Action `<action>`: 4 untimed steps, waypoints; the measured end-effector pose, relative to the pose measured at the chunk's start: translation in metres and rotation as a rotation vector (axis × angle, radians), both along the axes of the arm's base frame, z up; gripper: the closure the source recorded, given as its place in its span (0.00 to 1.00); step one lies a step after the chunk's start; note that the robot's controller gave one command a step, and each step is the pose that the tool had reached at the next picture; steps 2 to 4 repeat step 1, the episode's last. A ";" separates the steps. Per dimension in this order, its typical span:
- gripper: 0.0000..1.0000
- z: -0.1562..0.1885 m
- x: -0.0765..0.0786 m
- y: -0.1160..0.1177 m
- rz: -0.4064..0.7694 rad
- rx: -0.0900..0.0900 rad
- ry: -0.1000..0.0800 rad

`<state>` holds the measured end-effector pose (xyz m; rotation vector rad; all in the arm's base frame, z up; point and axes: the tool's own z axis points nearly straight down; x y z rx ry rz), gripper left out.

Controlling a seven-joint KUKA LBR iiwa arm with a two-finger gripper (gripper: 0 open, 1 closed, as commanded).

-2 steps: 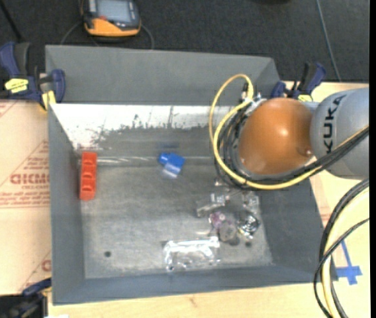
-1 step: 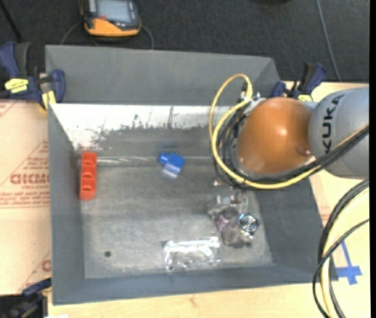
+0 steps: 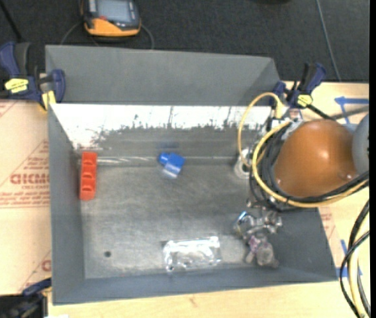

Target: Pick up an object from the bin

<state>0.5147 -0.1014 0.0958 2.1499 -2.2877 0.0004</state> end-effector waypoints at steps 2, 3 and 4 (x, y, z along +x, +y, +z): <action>1.00 0.120 0.010 -0.003 0.104 0.000 -0.011; 1.00 0.120 0.010 -0.003 0.104 0.000 -0.011; 1.00 0.120 0.010 -0.003 0.104 0.000 -0.011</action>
Offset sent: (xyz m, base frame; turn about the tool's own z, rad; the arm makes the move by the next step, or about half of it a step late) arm 0.0073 -0.0021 0.1150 -0.1069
